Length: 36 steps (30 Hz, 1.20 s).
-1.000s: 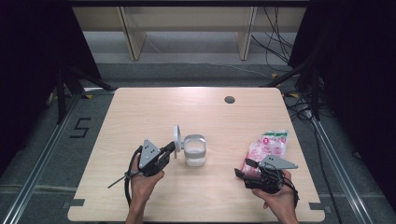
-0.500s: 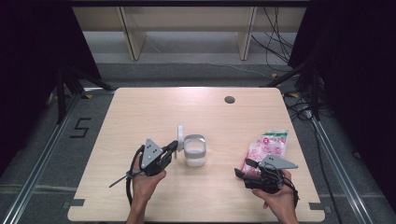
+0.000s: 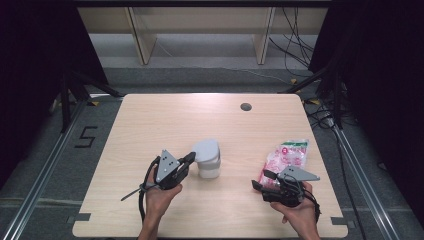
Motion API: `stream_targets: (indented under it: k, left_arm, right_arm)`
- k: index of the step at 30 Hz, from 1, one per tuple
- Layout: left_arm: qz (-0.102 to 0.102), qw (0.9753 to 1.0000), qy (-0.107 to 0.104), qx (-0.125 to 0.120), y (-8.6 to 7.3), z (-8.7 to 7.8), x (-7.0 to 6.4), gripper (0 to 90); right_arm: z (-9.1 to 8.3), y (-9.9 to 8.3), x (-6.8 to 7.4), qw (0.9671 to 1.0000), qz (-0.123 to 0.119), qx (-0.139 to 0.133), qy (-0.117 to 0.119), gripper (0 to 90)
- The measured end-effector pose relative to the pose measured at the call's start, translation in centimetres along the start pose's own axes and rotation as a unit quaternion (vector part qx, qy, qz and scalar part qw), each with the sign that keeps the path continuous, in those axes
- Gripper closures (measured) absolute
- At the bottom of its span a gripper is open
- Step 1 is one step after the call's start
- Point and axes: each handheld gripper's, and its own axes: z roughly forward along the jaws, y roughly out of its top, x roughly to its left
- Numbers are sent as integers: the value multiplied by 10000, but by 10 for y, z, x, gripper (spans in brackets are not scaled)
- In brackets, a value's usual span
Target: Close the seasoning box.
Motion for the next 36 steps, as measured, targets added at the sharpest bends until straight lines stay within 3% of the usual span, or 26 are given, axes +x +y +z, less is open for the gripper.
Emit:
stream_targets:
  k: [1,4,6,7,14,23,34,36]
  left_arm:
    - [10,10000,-19,6,0,0,0,893]
    - [9,10000,-34,-3,1,-1,0,892]
    - [-31,10000,-63,-13,1,-1,1,888]
    - [-67,9999,-81,-32,1,-2,1,888]
    - [-107,9999,-104,-59,0,-6,5,854]
    - [-206,9997,-126,-10,-4,-11,8,669]
    - [-274,9995,-103,80,-8,-16,11,536]
    - [-257,9996,-119,96,-9,-17,11,511]
  right_arm:
    - [0,0,1,9999,104,15,46,404]
    - [0,0,1,9999,88,1,48,404]
    - [0,-1,4,9995,278,58,97,404]
    - [1,-1,3,9998,179,-23,52,404]
    - [1,-1,3,9998,180,-27,56,404]
    - [1,-1,3,9998,155,-79,57,403]
    - [0,-2,2,9999,120,-9,43,402]
    - [0,-2,1,10000,20,44,64,402]
